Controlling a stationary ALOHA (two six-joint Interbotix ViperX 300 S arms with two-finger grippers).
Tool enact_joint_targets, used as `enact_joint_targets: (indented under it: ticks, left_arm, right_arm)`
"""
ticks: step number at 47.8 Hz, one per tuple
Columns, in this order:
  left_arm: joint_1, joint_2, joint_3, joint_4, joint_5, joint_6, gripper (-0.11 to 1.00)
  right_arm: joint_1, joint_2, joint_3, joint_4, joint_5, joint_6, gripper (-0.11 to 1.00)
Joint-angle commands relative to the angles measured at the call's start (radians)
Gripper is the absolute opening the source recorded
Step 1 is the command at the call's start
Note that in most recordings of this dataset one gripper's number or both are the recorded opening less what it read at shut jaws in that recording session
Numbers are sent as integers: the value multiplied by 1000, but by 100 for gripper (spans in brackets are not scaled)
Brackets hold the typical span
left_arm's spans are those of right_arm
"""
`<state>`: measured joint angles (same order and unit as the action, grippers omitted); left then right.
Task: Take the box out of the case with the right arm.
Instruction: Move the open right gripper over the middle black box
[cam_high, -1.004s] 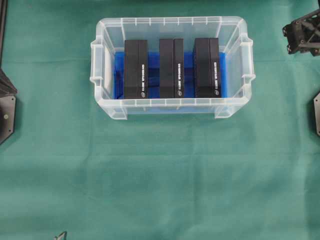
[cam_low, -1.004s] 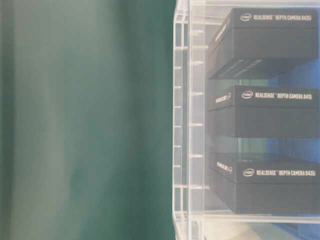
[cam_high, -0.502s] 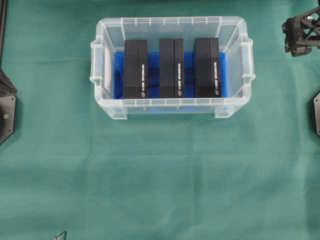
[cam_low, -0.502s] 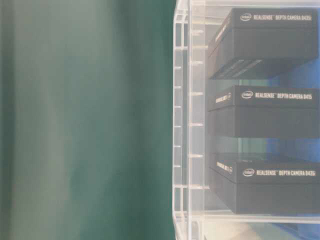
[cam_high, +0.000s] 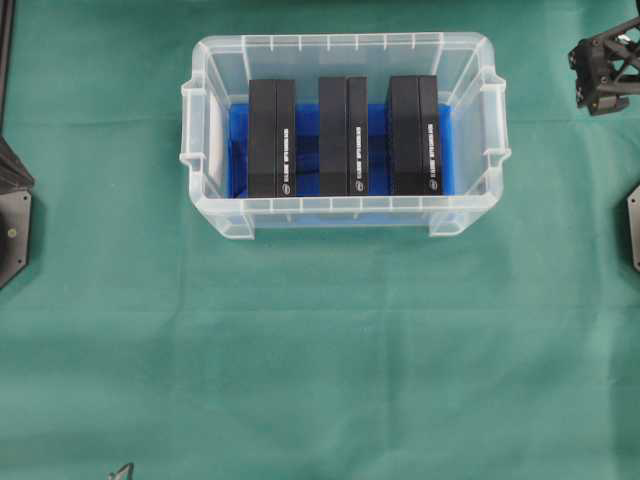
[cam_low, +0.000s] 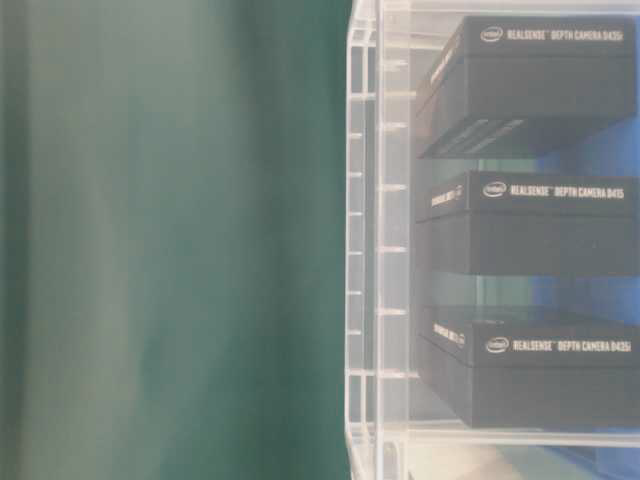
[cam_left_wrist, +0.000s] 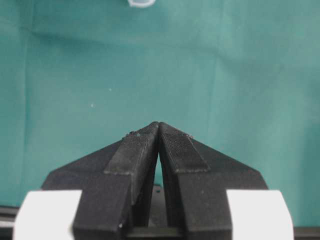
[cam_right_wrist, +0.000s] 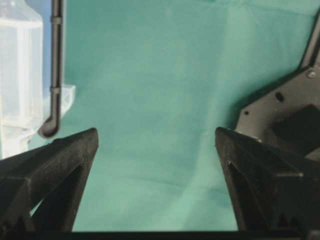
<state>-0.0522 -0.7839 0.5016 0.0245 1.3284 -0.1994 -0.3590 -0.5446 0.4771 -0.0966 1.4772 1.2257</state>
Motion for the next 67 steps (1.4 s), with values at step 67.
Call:
enact_joint_targets:
  ticks: [67]
  left_arm:
    - [-3,5,-26,3,26,6,2]
  right_arm:
    - [175,782,-799,18,-114,109,92]
